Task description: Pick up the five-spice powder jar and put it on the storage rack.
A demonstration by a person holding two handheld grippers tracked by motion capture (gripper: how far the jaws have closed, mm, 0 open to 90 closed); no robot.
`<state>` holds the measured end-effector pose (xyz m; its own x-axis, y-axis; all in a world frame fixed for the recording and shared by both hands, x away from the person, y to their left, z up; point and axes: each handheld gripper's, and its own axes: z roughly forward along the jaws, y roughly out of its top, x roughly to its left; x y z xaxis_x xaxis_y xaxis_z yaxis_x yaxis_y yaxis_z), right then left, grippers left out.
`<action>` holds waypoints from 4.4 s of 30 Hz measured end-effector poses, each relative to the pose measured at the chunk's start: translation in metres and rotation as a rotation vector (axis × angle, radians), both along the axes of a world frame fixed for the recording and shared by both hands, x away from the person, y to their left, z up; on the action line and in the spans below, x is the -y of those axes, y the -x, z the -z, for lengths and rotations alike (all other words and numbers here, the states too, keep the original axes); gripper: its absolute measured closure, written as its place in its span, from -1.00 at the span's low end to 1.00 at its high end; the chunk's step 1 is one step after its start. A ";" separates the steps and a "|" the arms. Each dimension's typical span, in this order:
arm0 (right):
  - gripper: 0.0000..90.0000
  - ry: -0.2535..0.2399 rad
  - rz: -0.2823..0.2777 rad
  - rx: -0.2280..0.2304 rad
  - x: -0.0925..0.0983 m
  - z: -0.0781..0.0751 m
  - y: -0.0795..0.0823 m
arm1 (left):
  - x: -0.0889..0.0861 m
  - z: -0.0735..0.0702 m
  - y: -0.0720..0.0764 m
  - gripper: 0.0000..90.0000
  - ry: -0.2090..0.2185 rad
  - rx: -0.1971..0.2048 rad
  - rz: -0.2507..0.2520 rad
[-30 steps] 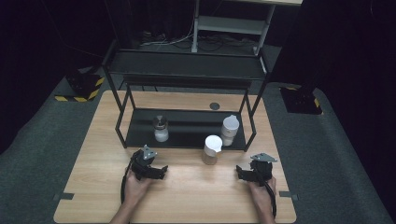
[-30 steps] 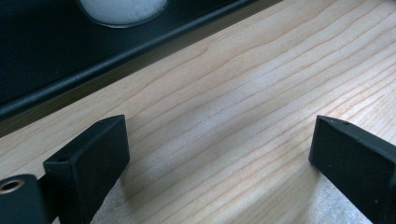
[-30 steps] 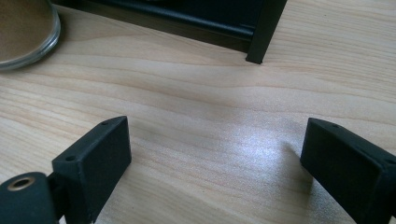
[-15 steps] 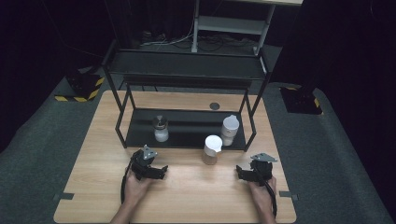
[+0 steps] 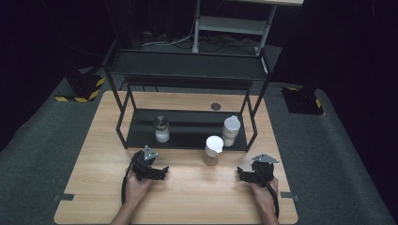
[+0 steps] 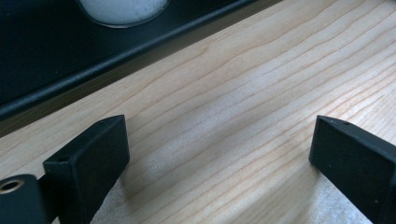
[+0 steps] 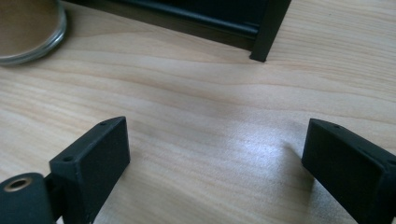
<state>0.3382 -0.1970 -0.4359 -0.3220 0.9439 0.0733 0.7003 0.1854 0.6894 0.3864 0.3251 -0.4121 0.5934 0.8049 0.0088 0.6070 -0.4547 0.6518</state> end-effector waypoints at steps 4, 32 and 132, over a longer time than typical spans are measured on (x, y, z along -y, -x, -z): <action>-0.87 -0.012 -0.013 0.014 0.003 -0.001 0.005 | 0.000 0.000 0.000 -0.89 0.000 0.000 0.000; -0.87 -0.059 -0.104 0.073 -0.008 -0.017 0.016 | 0.000 0.000 0.000 -0.89 0.000 0.000 0.000; -0.65 -0.125 -0.218 0.149 -0.081 -0.015 -0.032 | 0.000 0.000 0.000 -0.89 0.000 0.000 0.002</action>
